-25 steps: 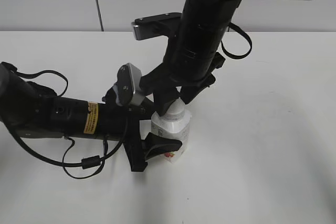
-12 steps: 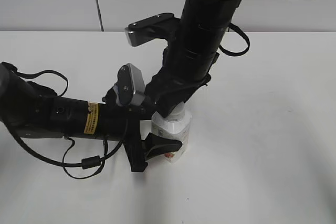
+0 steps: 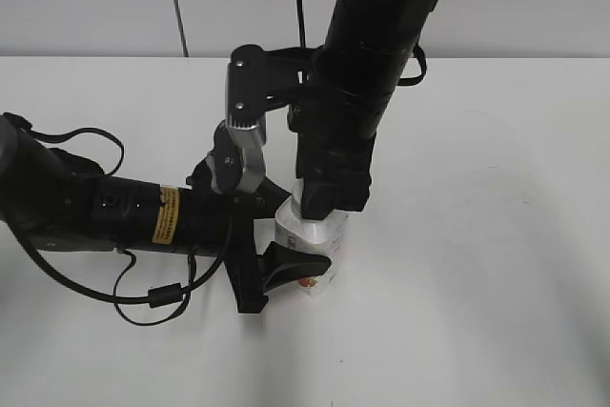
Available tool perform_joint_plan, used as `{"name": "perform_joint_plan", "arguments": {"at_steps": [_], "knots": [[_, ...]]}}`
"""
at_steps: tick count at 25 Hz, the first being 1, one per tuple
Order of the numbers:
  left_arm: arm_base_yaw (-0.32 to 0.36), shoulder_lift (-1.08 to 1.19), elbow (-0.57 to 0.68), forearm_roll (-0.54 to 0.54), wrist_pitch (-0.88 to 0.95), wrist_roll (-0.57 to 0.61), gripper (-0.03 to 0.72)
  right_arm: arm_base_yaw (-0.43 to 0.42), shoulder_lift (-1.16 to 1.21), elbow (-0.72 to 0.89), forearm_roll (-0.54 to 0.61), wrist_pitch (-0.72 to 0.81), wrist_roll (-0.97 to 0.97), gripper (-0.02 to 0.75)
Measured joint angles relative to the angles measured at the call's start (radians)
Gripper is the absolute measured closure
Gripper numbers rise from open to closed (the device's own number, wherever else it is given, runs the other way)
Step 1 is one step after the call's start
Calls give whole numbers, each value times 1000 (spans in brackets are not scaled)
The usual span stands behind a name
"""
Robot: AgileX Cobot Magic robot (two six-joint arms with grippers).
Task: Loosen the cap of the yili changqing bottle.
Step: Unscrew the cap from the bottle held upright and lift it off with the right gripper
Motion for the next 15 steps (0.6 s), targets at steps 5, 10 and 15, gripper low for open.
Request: {"name": "perform_joint_plan", "arguments": {"at_steps": [5, 10, 15], "knots": [[0, 0, 0, 0, 0, 0, 207, 0, 0, 0, 0, 4, -41, 350], [-1, 0, 0, 0, 0, 0, 207, 0, -4, 0, 0, 5, -47, 350], [-3, 0, 0, 4, -2, -1, 207, 0, -22, 2, -2, 17, -51, 350]]}}
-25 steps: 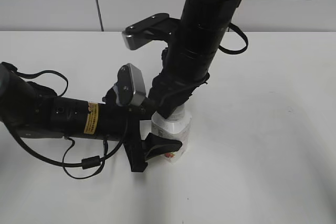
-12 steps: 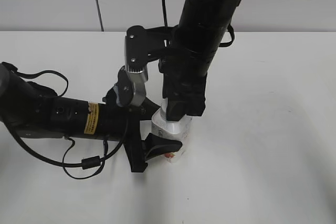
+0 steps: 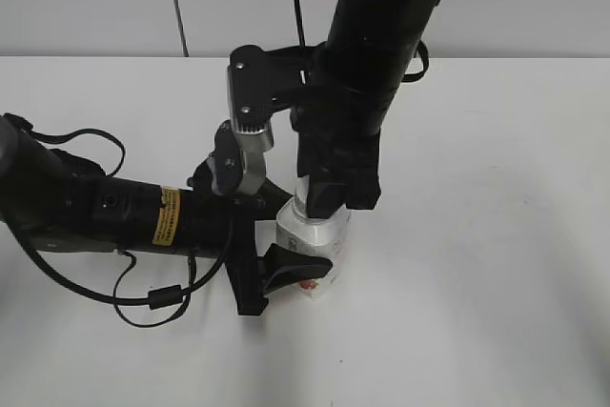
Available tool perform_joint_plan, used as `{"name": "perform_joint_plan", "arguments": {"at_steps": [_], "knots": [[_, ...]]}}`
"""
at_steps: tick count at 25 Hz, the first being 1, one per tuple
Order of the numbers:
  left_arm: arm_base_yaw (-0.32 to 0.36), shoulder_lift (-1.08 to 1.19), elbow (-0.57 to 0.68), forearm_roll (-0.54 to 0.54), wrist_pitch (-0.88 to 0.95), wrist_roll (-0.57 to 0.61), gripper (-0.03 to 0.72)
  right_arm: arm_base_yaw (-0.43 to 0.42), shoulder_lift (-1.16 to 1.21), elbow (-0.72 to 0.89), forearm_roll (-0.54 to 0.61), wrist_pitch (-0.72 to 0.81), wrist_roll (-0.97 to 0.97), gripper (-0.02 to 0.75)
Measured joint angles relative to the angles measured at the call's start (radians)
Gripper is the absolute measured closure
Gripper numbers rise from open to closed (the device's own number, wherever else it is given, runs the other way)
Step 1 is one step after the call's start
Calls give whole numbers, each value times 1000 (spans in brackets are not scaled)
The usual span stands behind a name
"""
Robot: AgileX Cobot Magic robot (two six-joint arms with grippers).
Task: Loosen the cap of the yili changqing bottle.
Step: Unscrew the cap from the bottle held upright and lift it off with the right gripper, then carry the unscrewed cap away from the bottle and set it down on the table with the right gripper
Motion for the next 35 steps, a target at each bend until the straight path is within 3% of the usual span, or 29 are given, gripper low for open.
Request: {"name": "perform_joint_plan", "arguments": {"at_steps": [11, 15, 23, 28, 35], "knots": [[0, 0, 0, 0, -1, -2, 207, 0, -56, 1, -33, 48, 17, 350], [0, 0, 0, 1, -1, -2, 207, 0, -79, 1, -100, 44, 198, 350], [0, 0, 0, 0, -1, -2, 207, -16, -96, 1, -235, 46, 763, 350], [0, 0, 0, -6, -1, -2, 207, -90, -97, 1, -236, 86, 918, 350], [0, 0, 6, -47, -3, -2, 207, -270, -152, 1, -210, 49, 1023, 350]]}}
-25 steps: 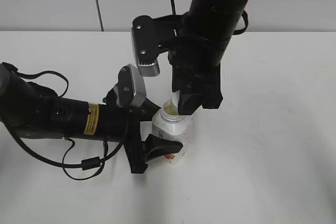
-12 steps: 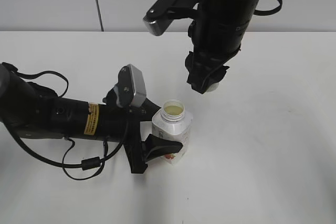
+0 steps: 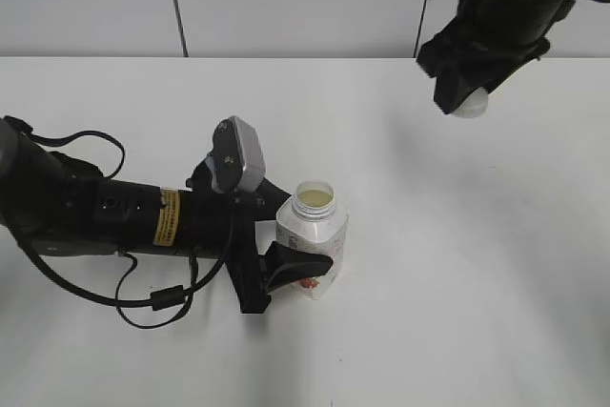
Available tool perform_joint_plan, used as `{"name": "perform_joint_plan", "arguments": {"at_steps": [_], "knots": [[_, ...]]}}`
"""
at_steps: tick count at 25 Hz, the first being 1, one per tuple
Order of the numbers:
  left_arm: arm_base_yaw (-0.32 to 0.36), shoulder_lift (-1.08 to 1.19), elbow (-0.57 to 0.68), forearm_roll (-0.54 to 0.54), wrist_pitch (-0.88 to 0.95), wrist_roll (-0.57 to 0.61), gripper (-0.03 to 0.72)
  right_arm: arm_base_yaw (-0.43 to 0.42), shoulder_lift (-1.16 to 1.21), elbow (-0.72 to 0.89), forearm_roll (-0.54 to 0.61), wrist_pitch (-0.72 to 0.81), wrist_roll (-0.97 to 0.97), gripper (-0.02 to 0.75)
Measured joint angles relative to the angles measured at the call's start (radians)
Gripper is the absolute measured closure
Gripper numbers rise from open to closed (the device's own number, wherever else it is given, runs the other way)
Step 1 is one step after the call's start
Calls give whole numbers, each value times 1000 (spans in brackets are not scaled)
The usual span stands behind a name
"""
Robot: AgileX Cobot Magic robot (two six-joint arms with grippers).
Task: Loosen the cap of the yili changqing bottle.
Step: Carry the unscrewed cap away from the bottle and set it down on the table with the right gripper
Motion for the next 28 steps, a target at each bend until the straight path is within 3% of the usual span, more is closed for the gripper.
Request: {"name": "perform_joint_plan", "arguments": {"at_steps": [5, 12, 20, 28], "knots": [[-5, 0, 4, -70, 0, 0, 207, -102, -9, 4, 2, -17, 31, 350], [-6, 3, 4, -141, 8, 17, 208, -166, -9, 122, 13, -126, 85, 351], [-6, 10, 6, -166, -10, 90, 210, -181, -6, 355, 77, -335, 127, 351], [-6, 10, 9, -183, -13, 97, 210, -181, 87, 421, 82, -439, 151, 351]]}}
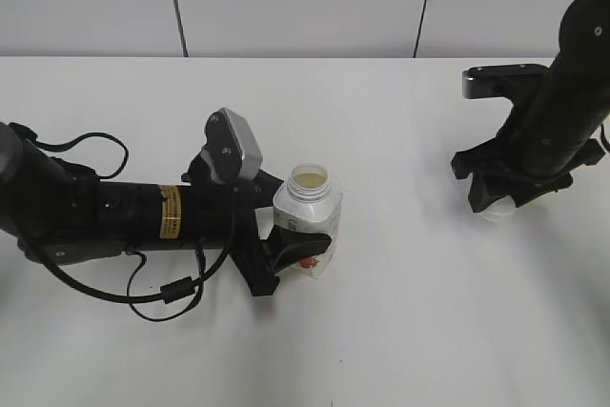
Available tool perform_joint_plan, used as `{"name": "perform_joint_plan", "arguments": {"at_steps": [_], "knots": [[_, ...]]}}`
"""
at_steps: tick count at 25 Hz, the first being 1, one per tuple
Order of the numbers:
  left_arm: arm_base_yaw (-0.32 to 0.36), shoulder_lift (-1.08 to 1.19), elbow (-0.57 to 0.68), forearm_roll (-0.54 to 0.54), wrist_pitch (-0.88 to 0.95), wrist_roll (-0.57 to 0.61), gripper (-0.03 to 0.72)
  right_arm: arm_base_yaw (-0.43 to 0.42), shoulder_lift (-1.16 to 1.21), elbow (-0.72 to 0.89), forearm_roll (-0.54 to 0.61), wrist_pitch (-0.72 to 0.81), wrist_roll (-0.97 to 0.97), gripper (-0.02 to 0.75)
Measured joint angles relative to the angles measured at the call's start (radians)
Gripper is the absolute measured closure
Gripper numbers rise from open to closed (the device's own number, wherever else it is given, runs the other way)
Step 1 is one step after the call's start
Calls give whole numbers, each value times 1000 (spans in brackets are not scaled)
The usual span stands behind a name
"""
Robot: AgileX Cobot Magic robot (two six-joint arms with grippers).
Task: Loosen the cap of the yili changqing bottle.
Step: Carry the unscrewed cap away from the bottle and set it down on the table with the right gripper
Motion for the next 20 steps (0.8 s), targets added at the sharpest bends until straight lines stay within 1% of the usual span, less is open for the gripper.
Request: {"name": "perform_joint_plan", "arguments": {"at_steps": [5, 11, 14, 17, 20], "knots": [[0, 0, 0, -3, 0, 1, 210, 0, 46, 3, 5, -54, 1, 351], [0, 0, 0, -4, 0, 1, 212, 0, 47, 3, 7, -70, 1, 349], [0, 0, 0, -5, 0, 1, 214, 0, 47, 3, 7, -72, 1, 306], [0, 0, 0, -5, 0, 3, 214, 0, 47, 3, 8, -72, 1, 234], [0, 0, 0, -5, 0, 4, 214, 0, 47, 3, 8, -72, 1, 194]]}}
